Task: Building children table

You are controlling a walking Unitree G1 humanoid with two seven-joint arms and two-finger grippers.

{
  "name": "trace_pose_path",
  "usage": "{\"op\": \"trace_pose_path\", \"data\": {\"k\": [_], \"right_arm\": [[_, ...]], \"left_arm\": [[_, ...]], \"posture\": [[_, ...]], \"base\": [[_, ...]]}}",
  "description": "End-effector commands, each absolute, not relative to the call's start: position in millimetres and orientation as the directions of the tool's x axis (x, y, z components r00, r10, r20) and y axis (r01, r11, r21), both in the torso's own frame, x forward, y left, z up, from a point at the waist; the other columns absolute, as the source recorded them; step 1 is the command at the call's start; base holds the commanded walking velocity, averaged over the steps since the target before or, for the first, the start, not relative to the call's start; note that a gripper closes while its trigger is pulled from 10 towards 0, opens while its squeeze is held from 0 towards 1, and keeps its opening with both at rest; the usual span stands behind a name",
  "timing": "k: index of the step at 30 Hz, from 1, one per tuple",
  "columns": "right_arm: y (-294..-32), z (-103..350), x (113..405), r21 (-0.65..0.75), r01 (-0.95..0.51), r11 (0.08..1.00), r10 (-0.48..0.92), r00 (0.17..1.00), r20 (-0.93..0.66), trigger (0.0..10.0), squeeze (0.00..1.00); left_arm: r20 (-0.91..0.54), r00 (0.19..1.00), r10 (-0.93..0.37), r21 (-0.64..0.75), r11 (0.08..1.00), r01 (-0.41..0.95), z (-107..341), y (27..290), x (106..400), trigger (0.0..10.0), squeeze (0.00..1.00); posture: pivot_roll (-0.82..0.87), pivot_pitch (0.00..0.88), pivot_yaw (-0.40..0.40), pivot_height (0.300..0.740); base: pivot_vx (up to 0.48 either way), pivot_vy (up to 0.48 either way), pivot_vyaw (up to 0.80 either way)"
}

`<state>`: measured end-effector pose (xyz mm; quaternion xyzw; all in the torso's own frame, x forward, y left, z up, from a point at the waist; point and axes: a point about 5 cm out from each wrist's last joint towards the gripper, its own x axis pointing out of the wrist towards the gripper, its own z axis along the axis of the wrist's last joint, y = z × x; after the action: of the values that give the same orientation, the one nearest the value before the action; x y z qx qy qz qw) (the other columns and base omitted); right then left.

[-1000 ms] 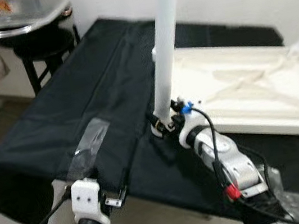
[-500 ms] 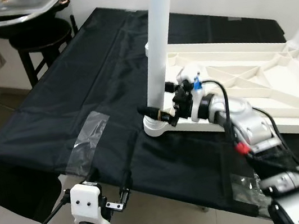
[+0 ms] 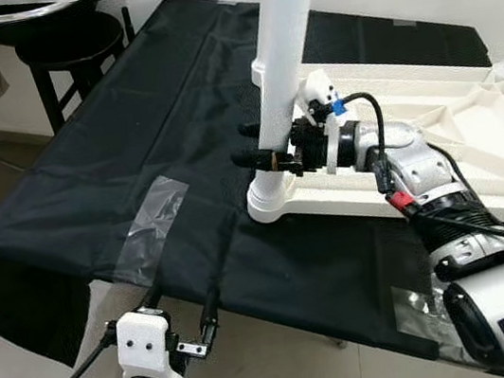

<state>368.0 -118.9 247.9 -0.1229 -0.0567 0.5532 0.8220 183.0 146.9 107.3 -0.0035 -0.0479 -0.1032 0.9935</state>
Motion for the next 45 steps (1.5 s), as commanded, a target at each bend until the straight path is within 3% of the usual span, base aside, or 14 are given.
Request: {"op": "trace_pose_path", "data": {"k": [1,10,11,12,13,14,15,19,26,27,34,35,40,45], "right_arm": [[-123.7,248.5,367.0,-0.288,-0.895,0.340,0.928,0.370,-0.055,0.0,0.00],[-130.7,239.0,362.7,-0.270,-0.885,0.380,0.913,0.406,-0.046,0.0,0.00],[-120.5,227.2,364.5,-0.252,-0.815,0.521,0.838,0.544,-0.027,0.0,0.00],[-120.5,227.2,364.5,-0.252,-0.815,0.521,0.838,0.544,-0.027,0.0,0.00],[-118.9,205.1,365.4,-0.143,-0.466,0.873,0.477,0.878,0.046,0.0,0.00],[-118.9,205.1,365.4,-0.143,-0.466,0.873,0.477,0.878,0.046,0.0,0.00],[-98.8,166.9,340.2,-0.122,-0.322,0.939,0.323,0.946,-0.015,0.0,0.00],[-58.4,123.4,307.4,-0.080,-0.349,0.934,0.340,0.935,-0.104,0.0,0.00],[-65.4,131.6,319.8,-0.095,-0.349,0.932,0.344,0.937,-0.069,0.0,0.00],[-68.8,135.9,321.1,-0.109,-0.350,0.930,0.345,0.937,-0.062,10.0,0.00],[-67.5,140.6,316.4,-0.126,-0.338,0.933,0.332,0.941,-0.063,10.0,0.00],[-70.9,149.8,316.8,-0.115,-0.363,0.925,0.361,0.932,-0.035,10.0,1.00],[-94.0,183.3,319.9,-0.136,-0.691,0.710,0.701,0.712,0.043,10.0,1.00],[-110.7,185.1,325.2,-0.205,-0.757,0.621,0.771,0.637,-0.017,10.0,1.00]], "left_arm": [[0.067,0.977,-0.202,-0.014,0.979,0.203,102.3,146.0,180.7,10.0,0.00],[0.066,0.976,-0.206,-0.012,0.978,0.207,101.3,147.1,185.2,10.0,0.00],[0.066,0.977,-0.205,-0.011,0.978,0.206,100.8,147.9,186.0,10.0,0.00],[0.066,0.977,-0.205,-0.011,0.978,0.206,100.8,147.9,186.0,10.0,0.00],[0.064,0.977,-0.203,-0.010,0.979,0.204,99.3,149.4,186.9,10.0,0.00],[0.064,0.977,-0.203,-0.010,0.979,0.204,99.3,149.4,186.9,10.0,0.00],[0.065,0.978,-0.200,-0.009,0.980,0.200,98.6,150.3,188.5,10.0,0.00],[0.059,0.978,-0.201,-0.006,0.979,0.202,94.3,151.2,196.0,10.0,0.00],[0.052,0.976,-0.212,-0.025,0.977,0.214,89.8,152.0,202.0,10.0,0.00],[0.051,0.976,-0.212,-0.028,0.976,0.214,89.0,152.7,204.4,10.0,0.00],[0.054,0.976,-0.210,-0.028,0.977,0.211,88.8,152.9,206.3,10.0,0.00],[0.057,0.976,-0.208,-0.028,0.977,0.210,88.9,152.9,206.9,10.0,0.00],[0.067,0.975,-0.210,-0.039,0.976,0.213,91.0,150.2,204.7,10.0,0.00],[0.073,0.974,-0.214,-0.044,0.975,0.218,91.8,148.2,201.8,10.0,0.00]], "posture": [[0.11,0.184,-0.127,0.740],[0.09,0.172,-0.118,0.740],[0.09,0.165,-0.132,0.740],[0.09,0.165,-0.132,0.740],[0.07,0.149,-0.130,0.740],[0.07,0.149,-0.130,0.740],[0.08,0.135,-0.113,0.740],[0.07,0.090,-0.086,0.740],[0.07,0.064,-0.089,0.740],[0.06,0.060,-0.075,0.740],[0.06,0.062,-0.072,0.740],[0.06,0.069,-0.067,0.740],[0.05,0.098,-0.074,0.740],[0.06,0.113,-0.083,0.740]], "base": [[0.000,0.000,0.00],[0.000,0.000,0.00],[0.000,0.000,0.00],[0.000,0.000,0.00],[0.000,0.000,0.00],[0.000,0.000,0.00],[0.000,0.000,0.00],[0.000,0.000,0.00],[0.000,0.000,0.00],[0.000,0.000,0.00],[0.000,0.000,0.00],[0.000,0.000,0.00],[0.000,0.000,0.00],[0.000,0.000,0.00]]}}
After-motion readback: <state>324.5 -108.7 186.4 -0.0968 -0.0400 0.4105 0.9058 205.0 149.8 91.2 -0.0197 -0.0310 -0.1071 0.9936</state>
